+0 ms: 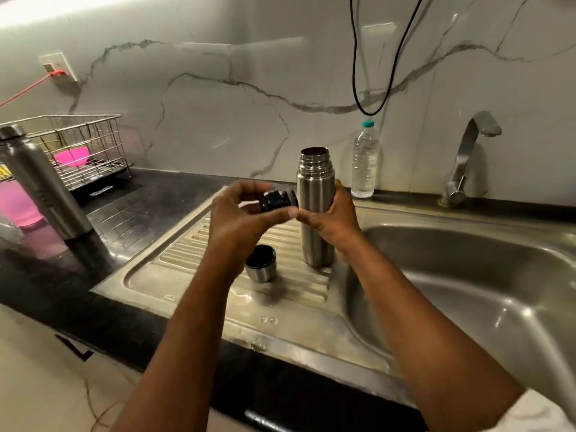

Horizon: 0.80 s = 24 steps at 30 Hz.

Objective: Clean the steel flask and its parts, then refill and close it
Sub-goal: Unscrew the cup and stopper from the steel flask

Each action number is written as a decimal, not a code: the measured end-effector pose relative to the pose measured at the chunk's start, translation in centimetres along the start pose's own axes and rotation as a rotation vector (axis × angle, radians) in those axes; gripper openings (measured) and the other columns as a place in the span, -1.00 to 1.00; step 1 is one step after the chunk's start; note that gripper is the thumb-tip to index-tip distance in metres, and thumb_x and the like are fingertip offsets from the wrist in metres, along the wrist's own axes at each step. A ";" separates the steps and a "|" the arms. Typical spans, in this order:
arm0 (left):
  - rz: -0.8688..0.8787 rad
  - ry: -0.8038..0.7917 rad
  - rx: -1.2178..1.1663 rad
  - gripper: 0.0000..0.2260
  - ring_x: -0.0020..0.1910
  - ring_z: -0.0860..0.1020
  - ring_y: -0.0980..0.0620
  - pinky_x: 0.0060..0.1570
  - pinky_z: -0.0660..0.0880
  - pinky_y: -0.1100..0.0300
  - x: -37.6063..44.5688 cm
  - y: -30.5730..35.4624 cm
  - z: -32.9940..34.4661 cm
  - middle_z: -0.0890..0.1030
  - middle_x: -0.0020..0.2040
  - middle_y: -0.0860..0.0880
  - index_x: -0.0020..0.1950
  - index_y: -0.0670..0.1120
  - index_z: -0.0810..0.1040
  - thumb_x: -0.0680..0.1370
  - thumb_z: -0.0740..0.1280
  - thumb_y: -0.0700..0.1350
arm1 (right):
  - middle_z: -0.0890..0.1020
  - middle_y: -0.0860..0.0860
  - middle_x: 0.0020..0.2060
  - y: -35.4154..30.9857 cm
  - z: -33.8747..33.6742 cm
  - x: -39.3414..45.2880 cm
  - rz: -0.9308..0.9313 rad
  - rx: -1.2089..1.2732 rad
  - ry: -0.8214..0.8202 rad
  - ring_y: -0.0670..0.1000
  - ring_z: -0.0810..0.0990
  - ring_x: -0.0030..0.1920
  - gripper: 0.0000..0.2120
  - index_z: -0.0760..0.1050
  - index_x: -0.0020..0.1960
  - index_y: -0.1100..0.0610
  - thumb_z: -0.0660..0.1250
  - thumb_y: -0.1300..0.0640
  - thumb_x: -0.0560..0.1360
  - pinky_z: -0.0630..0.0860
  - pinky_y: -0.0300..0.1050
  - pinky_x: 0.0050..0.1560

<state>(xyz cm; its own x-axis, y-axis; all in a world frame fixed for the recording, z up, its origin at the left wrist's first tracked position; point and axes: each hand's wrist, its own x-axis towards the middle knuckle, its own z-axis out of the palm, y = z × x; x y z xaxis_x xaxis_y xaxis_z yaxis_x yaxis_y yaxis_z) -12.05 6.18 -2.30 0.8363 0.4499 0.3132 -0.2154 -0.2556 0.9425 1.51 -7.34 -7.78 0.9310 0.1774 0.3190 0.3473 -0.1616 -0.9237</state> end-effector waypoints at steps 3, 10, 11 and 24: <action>-0.030 0.037 0.155 -0.51 0.00 0.66 0.14 -0.09 0.60 0.22 -2.2 -2.6 0.9 0.71 0.04 0.13 0.16 0.04 0.67 0.28 0.73 -0.04 | 0.66 -0.04 0.11 0.0 -0.5 -0.6 -0.003 0.005 0.040 -0.02 0.66 0.10 -0.28 0.47 0.30 0.03 0.72 0.06 0.23 0.63 0.07 0.21; 0.119 -0.147 0.659 -0.32 0.08 0.62 0.05 0.12 0.50 0.30 -5.0 -6.8 3.1 0.61 0.22 0.00 0.45 0.01 0.59 0.39 0.62 0.21 | 0.64 -0.04 0.15 -0.6 -5.6 -3.2 0.002 -0.032 0.029 -0.09 0.62 0.09 -0.25 0.44 0.36 0.04 0.70 0.10 0.26 0.56 -0.15 0.08; 0.122 -0.175 0.738 -0.33 0.16 0.60 -0.02 0.24 0.51 0.14 -5.3 -7.1 3.4 0.60 0.24 -0.04 0.46 0.01 0.58 0.41 0.61 0.21 | 0.63 -0.05 0.15 -0.6 -6.5 -3.5 0.008 -0.041 0.026 -0.11 0.61 0.08 -0.24 0.43 0.38 0.05 0.69 0.11 0.27 0.53 -0.18 0.05; 0.054 -0.055 1.034 -0.52 0.12 0.56 -0.17 0.03 0.52 0.01 -8.2 -6.1 3.3 0.62 0.07 -0.15 0.17 -0.02 0.64 0.39 0.57 0.23 | 0.63 -0.06 0.16 1.9 -15.8 -7.5 0.048 -0.231 0.059 -0.03 0.62 0.14 -0.21 0.44 0.36 0.00 0.71 0.05 0.22 0.59 0.05 0.20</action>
<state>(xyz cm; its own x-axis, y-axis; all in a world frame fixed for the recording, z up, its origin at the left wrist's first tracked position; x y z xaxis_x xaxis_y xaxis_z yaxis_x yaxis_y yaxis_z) -15.92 1.21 -11.04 0.8659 0.3828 0.3221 0.2629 -0.8959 0.3581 -3.01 -24.27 -8.60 0.9495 0.1080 0.2945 0.3130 -0.3870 -0.8673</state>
